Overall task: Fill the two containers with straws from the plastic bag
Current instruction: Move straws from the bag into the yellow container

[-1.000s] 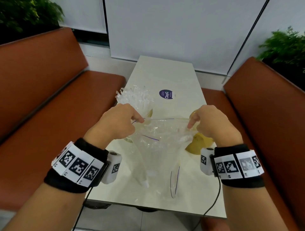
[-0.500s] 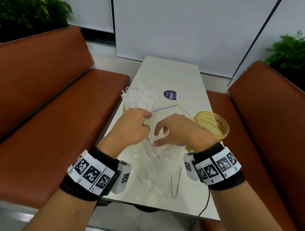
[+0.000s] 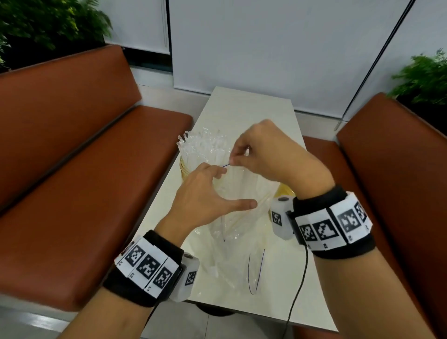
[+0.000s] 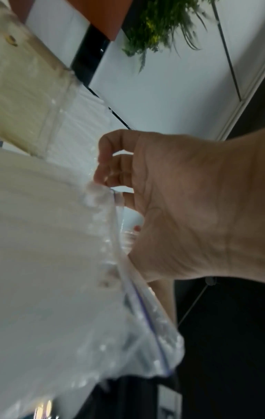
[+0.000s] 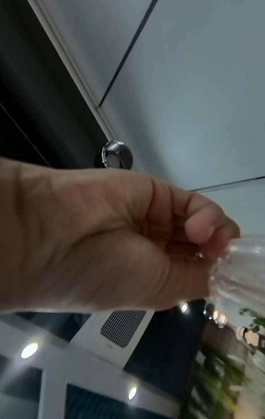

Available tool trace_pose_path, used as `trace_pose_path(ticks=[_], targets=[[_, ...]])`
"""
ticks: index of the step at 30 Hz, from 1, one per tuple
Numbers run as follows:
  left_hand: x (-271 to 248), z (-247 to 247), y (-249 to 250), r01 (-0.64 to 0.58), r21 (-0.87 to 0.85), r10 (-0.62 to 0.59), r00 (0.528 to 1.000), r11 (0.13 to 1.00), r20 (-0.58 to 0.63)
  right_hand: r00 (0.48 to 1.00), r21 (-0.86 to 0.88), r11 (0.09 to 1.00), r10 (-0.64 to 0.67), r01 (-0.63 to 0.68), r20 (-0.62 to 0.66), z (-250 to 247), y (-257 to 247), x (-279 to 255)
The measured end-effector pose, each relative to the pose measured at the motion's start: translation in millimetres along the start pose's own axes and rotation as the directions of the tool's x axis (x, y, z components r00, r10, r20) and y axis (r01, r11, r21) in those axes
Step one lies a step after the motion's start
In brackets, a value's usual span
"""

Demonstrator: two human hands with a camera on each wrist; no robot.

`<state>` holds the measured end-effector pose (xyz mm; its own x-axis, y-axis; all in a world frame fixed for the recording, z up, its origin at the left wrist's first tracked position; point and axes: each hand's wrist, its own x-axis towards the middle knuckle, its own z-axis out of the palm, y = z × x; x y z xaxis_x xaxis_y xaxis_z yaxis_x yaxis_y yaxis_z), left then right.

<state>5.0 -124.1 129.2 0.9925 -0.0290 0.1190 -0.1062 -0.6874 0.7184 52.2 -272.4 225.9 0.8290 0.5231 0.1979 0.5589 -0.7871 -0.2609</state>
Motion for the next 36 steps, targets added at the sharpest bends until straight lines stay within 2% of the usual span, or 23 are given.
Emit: trace_pose_path(ticks=[3,6,8,11,13,14,15,17,19,24,27,31,36], targets=[[5.2,15.4,1.0,0.006,-0.049,-0.008,0.999,0.999,-0.036,0.995,0.023,0.995,-0.099,0.099,0.002,-16.4,-19.6,9.6],[13.7,32.8,-10.0,-0.002,-0.261,-0.032,0.992,0.965,-0.125,0.989,0.056,0.989,-0.141,0.139,0.039,-11.4,-30.4,15.0],[15.2,37.9,-13.6,0.003,-0.357,-0.054,0.989,0.934,-0.135,0.988,0.113,0.982,-0.153,0.150,0.018,-4.2,-29.4,14.0],[15.5,37.4,-15.4,0.001,-0.412,-0.060,0.990,0.911,-0.130,0.986,0.298,0.942,-0.126,0.153,-0.107,5.6,-25.0,8.8],[16.5,35.6,-18.4,-0.035,-0.439,-0.030,0.990,0.898,-0.140,0.979,0.444,0.889,-0.026,0.115,-0.203,12.4,-19.5,3.2],[17.4,35.3,-20.1,-0.066,-0.451,-0.001,0.989,0.890,-0.147,0.980,0.495,0.866,0.033,0.070,-0.197,16.9,-17.0,0.0],[17.3,34.5,-20.2,-0.097,-0.454,0.030,0.988,0.886,-0.153,0.984,0.494,0.869,0.076,0.013,-0.161,23.0,-14.7,-3.5],[17.6,32.2,-17.7,-0.146,-0.454,0.078,0.983,0.879,-0.165,0.989,0.303,0.951,0.099,-0.062,-0.110,41.1,-11.1,-10.1],[19.6,32.4,-18.8,-0.151,-0.425,0.089,0.983,0.892,-0.161,0.980,0.157,0.984,0.114,-0.088,-0.165,62.4,-9.3,-11.2],[20.9,33.0,-29.7,-0.163,-0.453,0.127,0.986,0.877,-0.109,0.953,0.203,0.979,0.085,-0.026,-0.289,86.3,-5.0,-3.7],[18.9,30.4,-29.6,-0.129,-0.317,0.104,0.990,0.939,-0.097,0.934,0.310,0.949,0.069,0.047,-0.351,63.9,-6.8,-2.7],[19.5,26.6,-25.0,-0.043,-0.162,0.035,0.998,0.986,-0.056,0.869,0.450,0.880,0.101,0.149,-0.485,2.4,-11.6,-4.3],[18.2,24.8,-27.5,-0.075,-0.118,0.064,0.994,0.990,-0.092,0.659,0.388,0.897,0.162,0.212,-0.735,-73.8,15.2,-16.9]])
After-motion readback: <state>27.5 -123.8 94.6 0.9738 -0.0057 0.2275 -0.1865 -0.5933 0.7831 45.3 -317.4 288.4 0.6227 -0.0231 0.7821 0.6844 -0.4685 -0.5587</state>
